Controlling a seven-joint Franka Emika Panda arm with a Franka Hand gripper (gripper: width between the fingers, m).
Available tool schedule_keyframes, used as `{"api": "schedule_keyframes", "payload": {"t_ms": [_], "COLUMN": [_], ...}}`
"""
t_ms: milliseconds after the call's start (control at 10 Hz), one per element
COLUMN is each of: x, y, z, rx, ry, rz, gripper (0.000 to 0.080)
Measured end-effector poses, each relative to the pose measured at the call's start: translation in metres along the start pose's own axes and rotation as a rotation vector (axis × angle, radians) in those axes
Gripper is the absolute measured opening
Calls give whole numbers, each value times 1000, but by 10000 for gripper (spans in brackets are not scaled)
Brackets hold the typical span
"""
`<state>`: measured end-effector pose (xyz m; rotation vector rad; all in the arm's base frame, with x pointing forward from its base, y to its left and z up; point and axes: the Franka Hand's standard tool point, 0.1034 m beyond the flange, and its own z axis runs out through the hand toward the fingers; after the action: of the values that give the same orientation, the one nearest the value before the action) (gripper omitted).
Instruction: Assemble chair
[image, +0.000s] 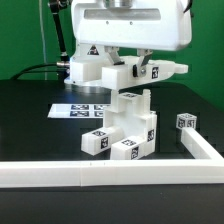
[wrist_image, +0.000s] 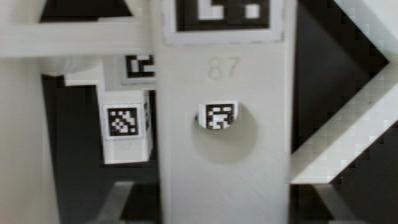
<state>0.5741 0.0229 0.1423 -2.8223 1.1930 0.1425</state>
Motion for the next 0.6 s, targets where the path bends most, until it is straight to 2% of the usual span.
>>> {"api": "schedule_keyframes", "payload": {"t_ms": [200, 600], "x": [-6, -8], "y": [-8, -10], "z": [6, 15], "rx": [-6, -16], "ry": [0, 0], "rz": [-12, -19], "gripper": [291, 291]}}
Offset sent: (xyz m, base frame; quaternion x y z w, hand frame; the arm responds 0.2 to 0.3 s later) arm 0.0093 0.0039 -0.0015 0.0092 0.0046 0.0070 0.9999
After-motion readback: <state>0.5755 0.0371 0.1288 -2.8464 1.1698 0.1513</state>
